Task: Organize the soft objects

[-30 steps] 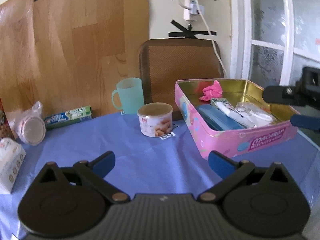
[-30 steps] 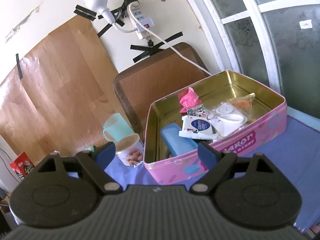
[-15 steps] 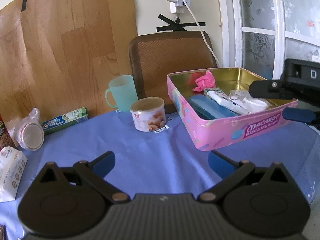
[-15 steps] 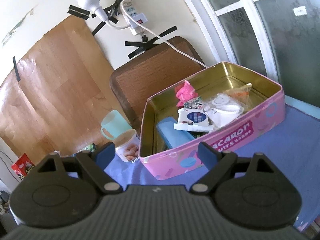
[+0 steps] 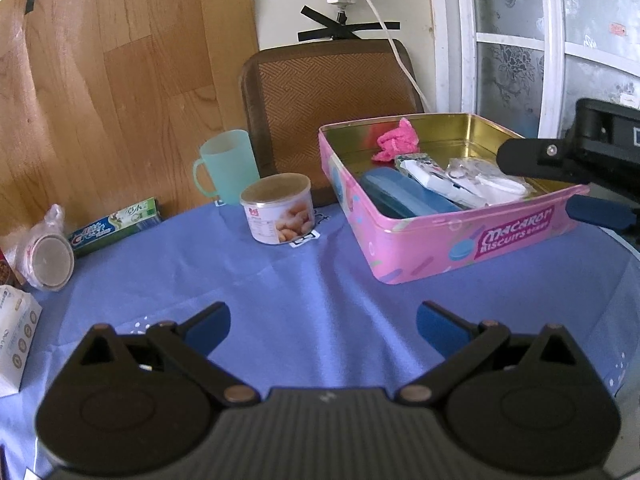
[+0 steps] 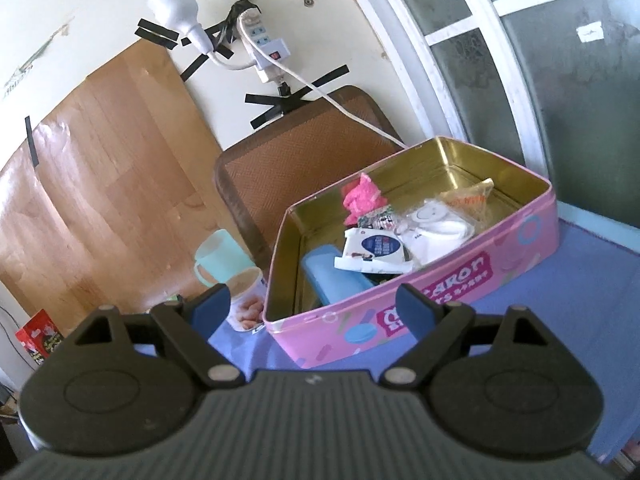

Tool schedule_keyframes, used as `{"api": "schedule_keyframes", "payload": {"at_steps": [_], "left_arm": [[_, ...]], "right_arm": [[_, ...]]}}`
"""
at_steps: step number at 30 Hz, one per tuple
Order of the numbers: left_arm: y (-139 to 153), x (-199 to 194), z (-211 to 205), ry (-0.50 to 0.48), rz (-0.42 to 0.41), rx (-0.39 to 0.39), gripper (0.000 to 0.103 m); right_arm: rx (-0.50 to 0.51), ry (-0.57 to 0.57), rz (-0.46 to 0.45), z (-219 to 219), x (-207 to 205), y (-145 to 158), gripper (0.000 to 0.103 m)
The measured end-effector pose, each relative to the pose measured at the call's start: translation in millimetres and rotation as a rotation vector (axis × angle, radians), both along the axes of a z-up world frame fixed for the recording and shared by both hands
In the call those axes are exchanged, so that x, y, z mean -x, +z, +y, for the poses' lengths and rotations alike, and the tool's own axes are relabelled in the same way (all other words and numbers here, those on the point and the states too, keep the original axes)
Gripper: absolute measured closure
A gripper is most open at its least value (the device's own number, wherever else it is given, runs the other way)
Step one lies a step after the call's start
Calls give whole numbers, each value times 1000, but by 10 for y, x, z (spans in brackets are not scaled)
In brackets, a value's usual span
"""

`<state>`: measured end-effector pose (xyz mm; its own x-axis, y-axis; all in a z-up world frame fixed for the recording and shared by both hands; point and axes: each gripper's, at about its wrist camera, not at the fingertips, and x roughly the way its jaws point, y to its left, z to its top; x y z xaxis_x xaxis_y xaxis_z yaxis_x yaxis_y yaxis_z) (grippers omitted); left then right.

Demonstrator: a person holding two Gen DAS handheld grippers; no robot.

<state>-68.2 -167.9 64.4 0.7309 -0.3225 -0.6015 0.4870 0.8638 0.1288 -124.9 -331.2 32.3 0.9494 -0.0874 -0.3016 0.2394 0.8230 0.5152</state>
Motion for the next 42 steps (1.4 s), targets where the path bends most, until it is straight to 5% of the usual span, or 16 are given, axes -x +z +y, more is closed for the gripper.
{"api": "schedule_keyframes", "payload": {"at_steps": [42], "left_arm": [[-41,-43,135,31,30,54,0]], "right_arm": [[38,38,9,97,-50,-30,11]]}}
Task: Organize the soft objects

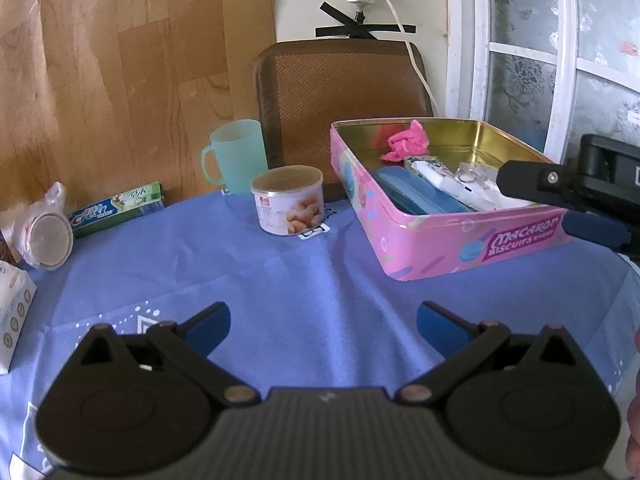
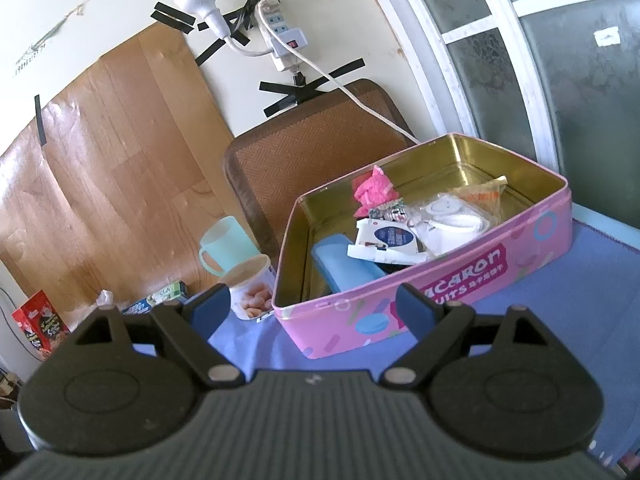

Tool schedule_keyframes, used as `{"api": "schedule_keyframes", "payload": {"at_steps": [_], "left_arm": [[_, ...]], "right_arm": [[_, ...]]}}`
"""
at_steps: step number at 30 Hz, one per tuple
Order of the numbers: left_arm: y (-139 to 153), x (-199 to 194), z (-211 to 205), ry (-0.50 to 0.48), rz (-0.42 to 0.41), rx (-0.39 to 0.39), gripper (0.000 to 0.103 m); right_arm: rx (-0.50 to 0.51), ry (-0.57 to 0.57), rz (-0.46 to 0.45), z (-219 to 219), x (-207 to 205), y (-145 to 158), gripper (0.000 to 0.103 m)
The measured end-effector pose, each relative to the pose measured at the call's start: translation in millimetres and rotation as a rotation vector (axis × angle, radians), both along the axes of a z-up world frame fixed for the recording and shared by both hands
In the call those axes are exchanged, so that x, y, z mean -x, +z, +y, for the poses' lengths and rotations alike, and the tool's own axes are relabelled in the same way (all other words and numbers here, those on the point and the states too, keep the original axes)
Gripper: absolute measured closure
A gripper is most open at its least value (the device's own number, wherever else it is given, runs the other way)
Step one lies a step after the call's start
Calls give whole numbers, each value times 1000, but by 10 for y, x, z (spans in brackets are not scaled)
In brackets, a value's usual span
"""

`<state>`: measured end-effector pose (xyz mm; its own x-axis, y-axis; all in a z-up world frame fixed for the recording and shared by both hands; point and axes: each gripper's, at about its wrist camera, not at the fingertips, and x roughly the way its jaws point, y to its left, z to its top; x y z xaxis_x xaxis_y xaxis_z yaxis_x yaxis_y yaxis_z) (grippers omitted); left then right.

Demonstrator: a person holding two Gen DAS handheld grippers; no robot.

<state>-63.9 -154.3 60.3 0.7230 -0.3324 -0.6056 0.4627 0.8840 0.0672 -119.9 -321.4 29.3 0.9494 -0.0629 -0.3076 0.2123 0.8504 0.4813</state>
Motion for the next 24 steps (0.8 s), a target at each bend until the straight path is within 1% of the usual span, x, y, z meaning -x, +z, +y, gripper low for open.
{"api": "schedule_keyframes", "payload": {"at_steps": [19,24], "left_arm": [[-23,11,54,21,6,-1,0],[-12,26,54,34,-7,-6,0]], "right_arm": [[5,19,-4,39,5,4,11],[3,18,-3,40,4,-1,11]]}}
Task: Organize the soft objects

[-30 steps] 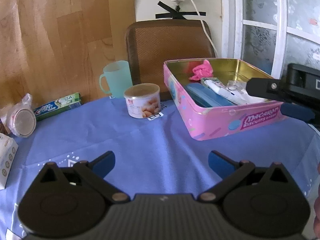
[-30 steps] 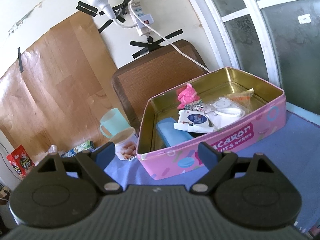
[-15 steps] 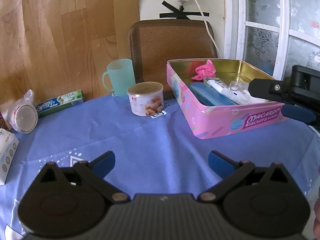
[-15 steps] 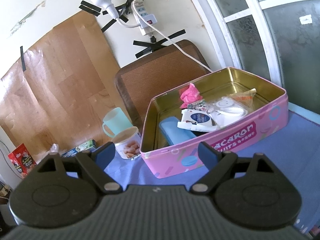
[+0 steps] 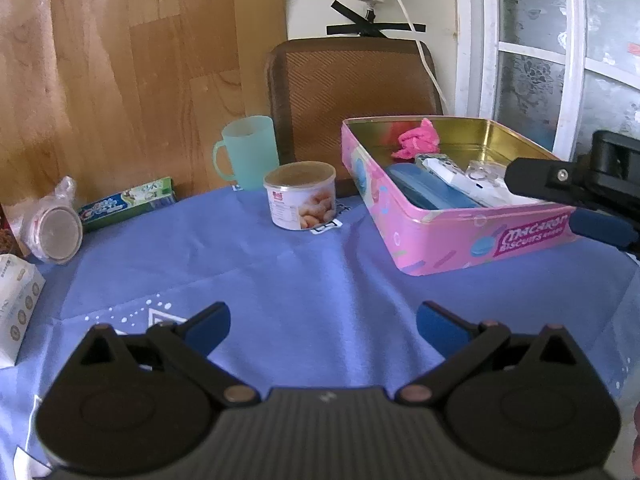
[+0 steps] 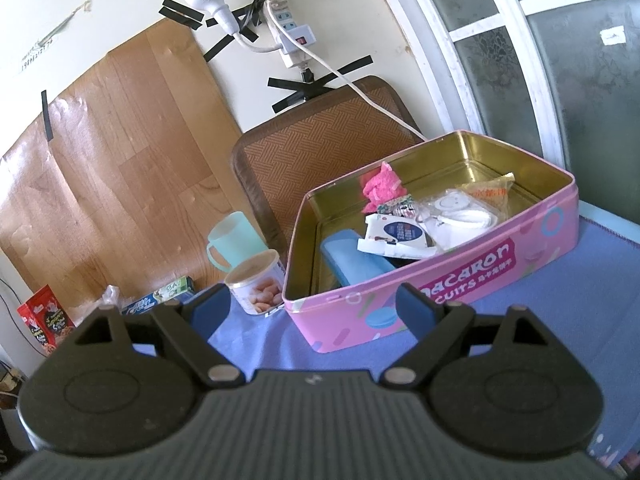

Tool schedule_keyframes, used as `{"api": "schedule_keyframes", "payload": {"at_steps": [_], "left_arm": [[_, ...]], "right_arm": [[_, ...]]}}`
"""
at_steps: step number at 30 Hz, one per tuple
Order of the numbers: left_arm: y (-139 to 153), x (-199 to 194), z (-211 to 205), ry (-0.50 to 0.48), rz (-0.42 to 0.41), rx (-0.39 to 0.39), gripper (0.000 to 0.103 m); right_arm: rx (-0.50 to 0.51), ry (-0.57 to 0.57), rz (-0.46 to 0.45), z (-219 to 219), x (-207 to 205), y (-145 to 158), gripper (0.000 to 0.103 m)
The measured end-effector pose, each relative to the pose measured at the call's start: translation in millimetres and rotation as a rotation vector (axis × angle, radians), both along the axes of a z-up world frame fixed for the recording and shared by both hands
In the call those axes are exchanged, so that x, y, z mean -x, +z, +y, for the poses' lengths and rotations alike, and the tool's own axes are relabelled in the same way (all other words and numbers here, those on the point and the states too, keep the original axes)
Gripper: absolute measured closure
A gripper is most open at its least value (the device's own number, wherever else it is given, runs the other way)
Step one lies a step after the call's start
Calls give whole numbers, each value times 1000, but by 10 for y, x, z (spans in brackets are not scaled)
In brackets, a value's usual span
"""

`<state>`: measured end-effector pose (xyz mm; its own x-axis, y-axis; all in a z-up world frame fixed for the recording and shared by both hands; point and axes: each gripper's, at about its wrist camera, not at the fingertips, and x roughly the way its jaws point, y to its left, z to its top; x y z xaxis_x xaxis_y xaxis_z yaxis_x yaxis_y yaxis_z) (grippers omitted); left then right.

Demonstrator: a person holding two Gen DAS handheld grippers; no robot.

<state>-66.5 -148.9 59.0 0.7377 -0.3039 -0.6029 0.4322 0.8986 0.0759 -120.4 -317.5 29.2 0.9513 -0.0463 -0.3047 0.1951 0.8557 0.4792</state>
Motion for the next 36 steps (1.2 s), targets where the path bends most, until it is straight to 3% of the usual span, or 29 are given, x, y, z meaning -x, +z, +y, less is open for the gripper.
{"api": "schedule_keyframes", "payload": {"at_steps": [17,36], "left_arm": [[24,-6,25,29,-39,-13,0],[-18,-20,-18,-1,-3,-12,0]], "right_arm": [[-2,-4,-2,19,10,2,11],[-7,-6,1,11,4,-4,11]]}}
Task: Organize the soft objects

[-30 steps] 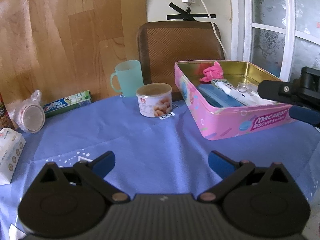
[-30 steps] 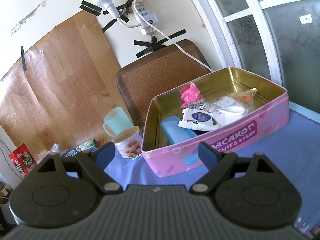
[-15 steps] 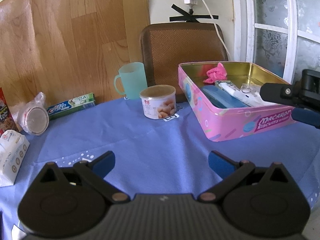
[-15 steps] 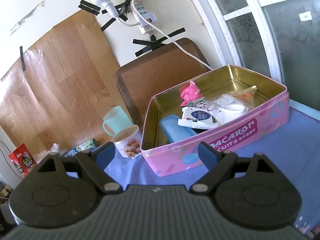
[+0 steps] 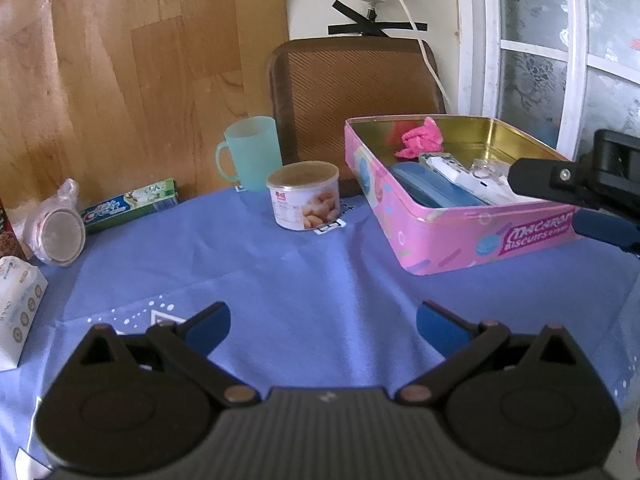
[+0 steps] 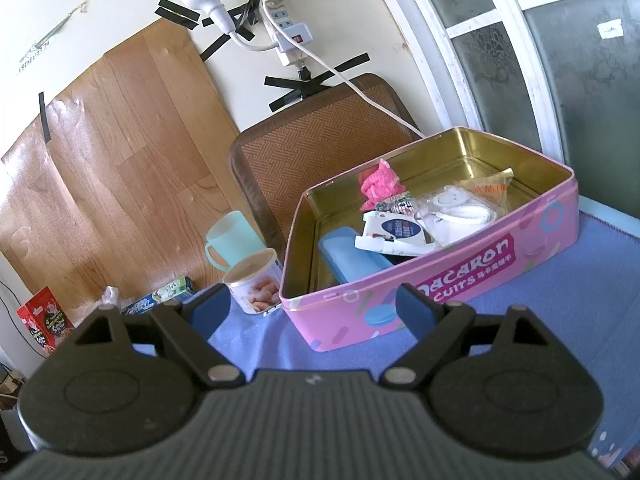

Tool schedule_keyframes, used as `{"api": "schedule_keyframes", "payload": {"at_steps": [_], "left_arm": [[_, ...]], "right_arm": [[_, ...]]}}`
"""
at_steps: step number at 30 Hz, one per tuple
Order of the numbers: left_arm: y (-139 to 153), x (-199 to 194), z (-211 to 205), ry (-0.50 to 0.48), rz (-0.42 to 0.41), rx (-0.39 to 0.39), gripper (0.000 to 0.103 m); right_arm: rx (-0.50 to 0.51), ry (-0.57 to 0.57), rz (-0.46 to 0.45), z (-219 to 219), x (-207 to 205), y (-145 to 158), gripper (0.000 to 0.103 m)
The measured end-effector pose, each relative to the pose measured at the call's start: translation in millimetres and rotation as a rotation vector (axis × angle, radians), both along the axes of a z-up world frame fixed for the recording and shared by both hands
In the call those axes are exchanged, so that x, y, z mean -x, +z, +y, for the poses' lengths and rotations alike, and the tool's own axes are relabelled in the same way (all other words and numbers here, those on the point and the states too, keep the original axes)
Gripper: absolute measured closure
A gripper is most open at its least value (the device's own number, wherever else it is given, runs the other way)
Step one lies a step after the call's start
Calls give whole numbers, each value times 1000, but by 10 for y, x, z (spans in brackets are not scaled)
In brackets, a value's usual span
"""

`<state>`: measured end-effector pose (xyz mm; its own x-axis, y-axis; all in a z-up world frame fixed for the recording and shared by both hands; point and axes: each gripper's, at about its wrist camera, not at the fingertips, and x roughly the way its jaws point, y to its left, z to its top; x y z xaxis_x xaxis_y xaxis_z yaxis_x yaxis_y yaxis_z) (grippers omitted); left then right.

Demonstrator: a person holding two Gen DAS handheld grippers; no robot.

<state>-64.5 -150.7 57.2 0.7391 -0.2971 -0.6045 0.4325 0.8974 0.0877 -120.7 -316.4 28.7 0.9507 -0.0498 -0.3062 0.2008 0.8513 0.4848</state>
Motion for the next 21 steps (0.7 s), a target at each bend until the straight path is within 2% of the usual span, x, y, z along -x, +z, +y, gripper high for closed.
{"api": "schedule_keyframes", "payload": {"at_steps": [21], "left_arm": [[-9,1,-61,-40,38,-4,0]], "right_arm": [[-26,-37,-5,-26,-7,-10,8]]}}
